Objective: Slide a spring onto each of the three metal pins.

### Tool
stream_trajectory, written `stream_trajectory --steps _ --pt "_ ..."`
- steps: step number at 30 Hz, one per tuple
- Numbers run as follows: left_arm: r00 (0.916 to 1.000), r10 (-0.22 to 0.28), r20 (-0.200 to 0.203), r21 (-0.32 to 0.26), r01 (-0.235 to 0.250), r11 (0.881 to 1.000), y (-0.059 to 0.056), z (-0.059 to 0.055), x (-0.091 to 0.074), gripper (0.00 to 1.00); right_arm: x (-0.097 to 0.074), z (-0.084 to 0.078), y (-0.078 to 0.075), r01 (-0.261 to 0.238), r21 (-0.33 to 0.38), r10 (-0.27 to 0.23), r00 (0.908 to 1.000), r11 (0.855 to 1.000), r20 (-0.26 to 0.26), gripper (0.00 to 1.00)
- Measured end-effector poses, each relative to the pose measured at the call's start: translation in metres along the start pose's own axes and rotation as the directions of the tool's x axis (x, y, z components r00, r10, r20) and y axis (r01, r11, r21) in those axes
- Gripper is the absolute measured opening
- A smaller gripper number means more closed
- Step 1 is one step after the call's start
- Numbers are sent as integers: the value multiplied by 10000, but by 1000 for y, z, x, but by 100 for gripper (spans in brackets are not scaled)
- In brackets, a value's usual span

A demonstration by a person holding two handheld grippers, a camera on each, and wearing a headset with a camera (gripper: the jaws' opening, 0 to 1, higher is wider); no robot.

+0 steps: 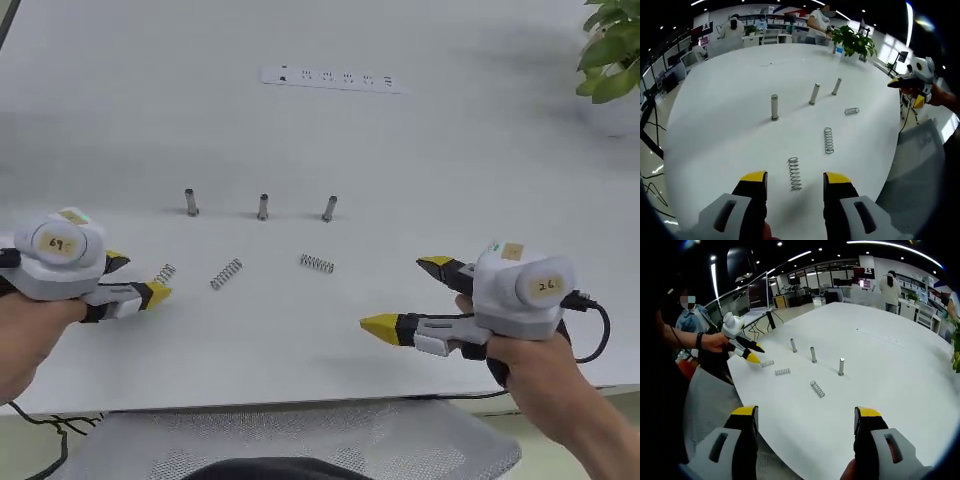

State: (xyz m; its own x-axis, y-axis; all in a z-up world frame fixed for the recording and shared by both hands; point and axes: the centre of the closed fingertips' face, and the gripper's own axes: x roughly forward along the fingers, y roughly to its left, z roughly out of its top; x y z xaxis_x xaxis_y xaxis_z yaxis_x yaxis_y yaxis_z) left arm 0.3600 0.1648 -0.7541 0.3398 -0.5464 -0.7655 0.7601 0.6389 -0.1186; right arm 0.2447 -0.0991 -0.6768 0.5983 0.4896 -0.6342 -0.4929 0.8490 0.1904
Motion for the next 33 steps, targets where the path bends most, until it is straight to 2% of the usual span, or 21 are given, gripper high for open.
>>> stream_trajectory --steps 11,19,21,22,24,33 --pt "9995 44 -309 14 -44 10000 2 -15 16 29 2 -1 2 -45 -25 45 10000 10000 -30 78" --pt "9984 201 -524 480 -176 9987 0 -22 19 16 1 0 2 -15 -21 15 10000 10000 -21 78" --pt "9969 393 -684 870 -333 9957 0 -26 20 10 1 -1 2 -23 -22 23 10000 10000 -34 78" --pt "9977 437 -520 940 -386 9948 0 -23 20 7 1 -1 2 -26 -30 26 10000 10000 -42 78" --pt "9981 335 -511 884 -289 9957 -1 -24 21 3 1 0 3 -27 -26 27 10000 10000 -36 78" --pt "9978 314 -578 922 -259 9954 0 -23 21 3 1 2 2 -39 -54 39 10000 10000 11 78"
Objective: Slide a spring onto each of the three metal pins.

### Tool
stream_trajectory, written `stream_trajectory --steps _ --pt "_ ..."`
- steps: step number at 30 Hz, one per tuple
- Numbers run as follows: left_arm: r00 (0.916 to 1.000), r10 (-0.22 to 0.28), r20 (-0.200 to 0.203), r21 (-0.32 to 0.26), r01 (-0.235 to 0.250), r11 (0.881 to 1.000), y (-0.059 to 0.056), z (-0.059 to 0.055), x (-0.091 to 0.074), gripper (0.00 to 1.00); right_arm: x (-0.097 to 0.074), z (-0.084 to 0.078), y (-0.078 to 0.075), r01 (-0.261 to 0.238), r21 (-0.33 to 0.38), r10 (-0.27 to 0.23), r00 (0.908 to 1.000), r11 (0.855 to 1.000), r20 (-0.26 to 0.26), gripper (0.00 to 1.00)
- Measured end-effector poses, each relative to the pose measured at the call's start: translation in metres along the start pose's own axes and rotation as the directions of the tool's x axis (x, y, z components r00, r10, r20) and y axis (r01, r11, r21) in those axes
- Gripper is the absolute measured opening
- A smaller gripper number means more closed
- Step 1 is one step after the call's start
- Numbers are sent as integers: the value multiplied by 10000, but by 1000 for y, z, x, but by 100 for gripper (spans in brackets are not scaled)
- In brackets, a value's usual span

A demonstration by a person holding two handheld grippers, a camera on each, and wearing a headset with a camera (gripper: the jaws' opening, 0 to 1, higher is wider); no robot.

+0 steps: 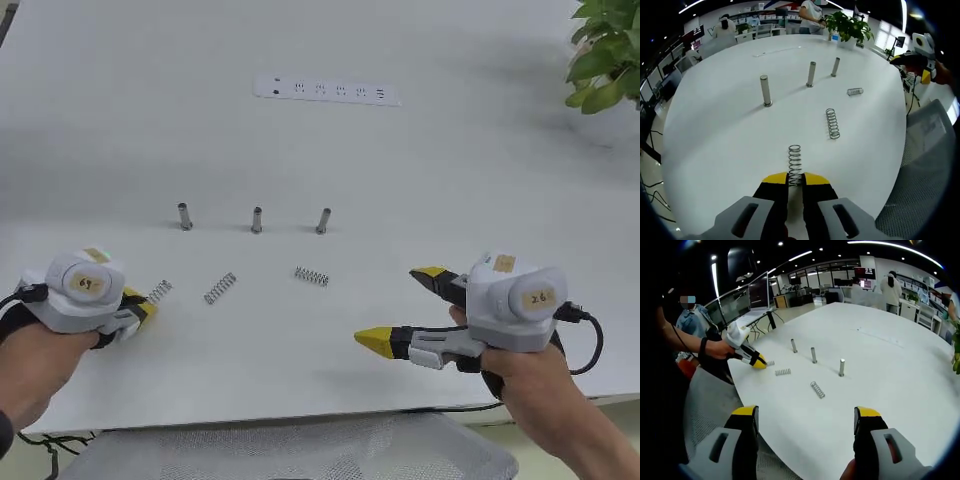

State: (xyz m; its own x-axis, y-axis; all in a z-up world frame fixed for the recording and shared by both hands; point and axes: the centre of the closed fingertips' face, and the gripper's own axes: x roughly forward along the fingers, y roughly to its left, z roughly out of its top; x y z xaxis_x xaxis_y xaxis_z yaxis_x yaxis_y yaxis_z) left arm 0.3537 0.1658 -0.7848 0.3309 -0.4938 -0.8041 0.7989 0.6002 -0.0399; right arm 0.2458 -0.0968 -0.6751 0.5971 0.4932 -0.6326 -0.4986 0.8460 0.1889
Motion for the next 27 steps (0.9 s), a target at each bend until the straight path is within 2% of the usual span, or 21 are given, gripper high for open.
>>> stream_trajectory --steps 10,18,27 --pt "9998 -53 185 76 51 10000 0 6 -11 2 0 -1 0 -17 -3 17 10000 10000 -33 77" --pt "9984 -177 544 570 146 9983 -4 25 -25 2 3 1 1 -142 -39 141 9999 9999 -52 76" --pt "9949 -487 886 1023 396 9940 -12 43 -32 2 6 5 2 -278 -142 278 9996 9995 -52 76"
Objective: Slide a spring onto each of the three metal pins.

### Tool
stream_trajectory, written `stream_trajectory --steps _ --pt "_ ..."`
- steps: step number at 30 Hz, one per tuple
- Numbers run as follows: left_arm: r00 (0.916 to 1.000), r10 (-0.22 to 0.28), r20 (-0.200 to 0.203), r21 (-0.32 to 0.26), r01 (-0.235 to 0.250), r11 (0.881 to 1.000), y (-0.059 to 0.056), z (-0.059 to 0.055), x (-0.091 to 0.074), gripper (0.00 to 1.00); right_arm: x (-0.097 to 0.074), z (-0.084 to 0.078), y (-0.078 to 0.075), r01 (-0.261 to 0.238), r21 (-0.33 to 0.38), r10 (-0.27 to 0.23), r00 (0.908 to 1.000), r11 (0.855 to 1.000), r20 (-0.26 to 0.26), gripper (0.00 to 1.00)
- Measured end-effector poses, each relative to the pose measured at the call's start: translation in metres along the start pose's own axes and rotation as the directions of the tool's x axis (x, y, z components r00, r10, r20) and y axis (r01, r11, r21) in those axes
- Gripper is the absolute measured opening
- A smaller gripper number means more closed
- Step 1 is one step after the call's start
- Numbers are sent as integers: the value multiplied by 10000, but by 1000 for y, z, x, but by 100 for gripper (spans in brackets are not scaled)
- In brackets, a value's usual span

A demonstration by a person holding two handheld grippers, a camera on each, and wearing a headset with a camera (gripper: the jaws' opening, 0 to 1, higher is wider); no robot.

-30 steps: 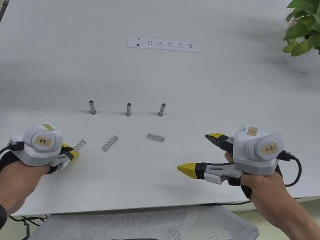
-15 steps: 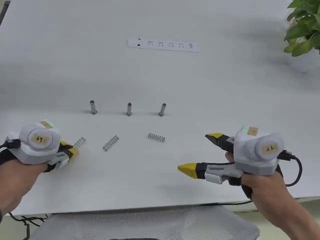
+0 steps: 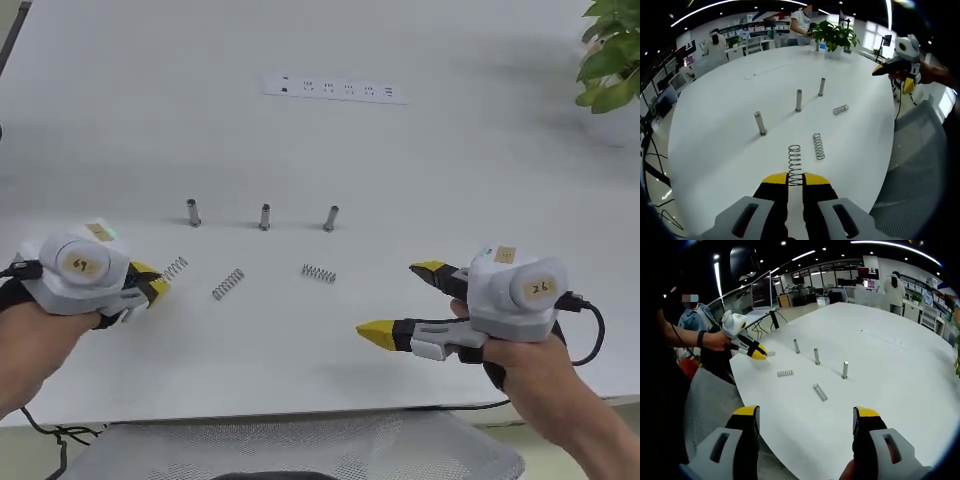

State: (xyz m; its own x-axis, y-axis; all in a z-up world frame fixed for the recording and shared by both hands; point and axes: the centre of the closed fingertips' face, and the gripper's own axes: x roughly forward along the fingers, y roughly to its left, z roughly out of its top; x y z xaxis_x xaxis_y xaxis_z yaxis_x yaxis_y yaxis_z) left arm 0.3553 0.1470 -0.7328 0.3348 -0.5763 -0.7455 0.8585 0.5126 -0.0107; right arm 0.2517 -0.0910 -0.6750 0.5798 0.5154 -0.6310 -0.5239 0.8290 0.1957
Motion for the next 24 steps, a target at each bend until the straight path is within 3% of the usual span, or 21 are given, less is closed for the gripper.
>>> stream_trajectory --steps 12,24 --pt "9982 -519 294 811 494 9955 -18 26 -2 2 5 5 -1 -198 -151 198 9998 9997 -31 75" --pt "9925 -1090 563 1666 983 9811 -43 54 -4 2 17 15 6 -711 -390 709 9975 9967 -64 70"
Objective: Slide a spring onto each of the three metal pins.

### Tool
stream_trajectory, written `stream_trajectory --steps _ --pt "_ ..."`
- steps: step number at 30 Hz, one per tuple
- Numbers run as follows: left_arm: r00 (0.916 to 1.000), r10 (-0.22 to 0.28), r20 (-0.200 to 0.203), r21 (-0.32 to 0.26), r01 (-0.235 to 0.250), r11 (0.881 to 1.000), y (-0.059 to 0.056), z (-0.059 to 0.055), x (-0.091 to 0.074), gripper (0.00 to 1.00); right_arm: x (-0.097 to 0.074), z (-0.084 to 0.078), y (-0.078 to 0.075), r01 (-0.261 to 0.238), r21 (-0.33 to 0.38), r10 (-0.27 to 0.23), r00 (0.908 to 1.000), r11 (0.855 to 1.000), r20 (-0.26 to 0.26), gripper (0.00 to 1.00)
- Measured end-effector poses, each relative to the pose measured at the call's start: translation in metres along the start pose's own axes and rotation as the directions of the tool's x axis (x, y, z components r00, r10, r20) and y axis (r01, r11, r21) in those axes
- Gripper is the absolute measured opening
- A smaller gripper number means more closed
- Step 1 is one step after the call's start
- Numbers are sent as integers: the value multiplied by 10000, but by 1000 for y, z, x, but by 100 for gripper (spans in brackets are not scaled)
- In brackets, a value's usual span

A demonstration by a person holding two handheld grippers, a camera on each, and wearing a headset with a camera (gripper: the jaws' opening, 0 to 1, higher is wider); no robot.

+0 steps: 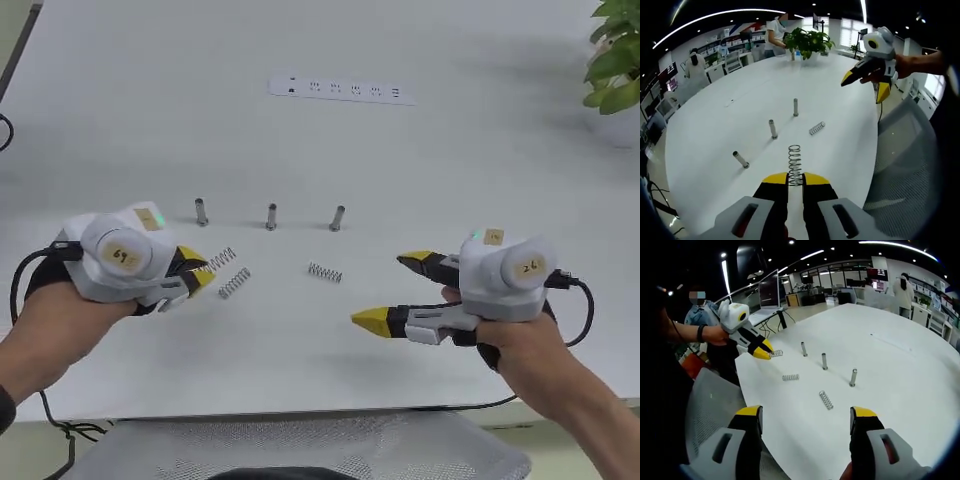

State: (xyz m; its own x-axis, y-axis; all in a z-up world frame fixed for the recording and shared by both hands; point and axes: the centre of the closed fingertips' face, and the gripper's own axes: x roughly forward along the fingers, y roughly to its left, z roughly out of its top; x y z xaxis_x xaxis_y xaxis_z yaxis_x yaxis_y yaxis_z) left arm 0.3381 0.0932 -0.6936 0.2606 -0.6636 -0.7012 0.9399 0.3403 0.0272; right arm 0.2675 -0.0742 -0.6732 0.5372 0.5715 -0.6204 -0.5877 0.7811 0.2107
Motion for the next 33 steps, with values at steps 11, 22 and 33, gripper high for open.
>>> stream_trajectory --steps 11,22,33 --pt "9975 -674 231 867 652 9941 -27 23 6 2 10 9 9 -475 -167 477 9988 9987 97 67" --pt "9913 -1276 329 1612 1207 9795 -51 39 12 2 17 18 21 -1074 -336 1085 9936 9936 310 59" --pt "9821 -1829 460 2384 1670 9567 -75 59 14 2 23 27 38 -1802 -583 1832 9817 9819 521 48"
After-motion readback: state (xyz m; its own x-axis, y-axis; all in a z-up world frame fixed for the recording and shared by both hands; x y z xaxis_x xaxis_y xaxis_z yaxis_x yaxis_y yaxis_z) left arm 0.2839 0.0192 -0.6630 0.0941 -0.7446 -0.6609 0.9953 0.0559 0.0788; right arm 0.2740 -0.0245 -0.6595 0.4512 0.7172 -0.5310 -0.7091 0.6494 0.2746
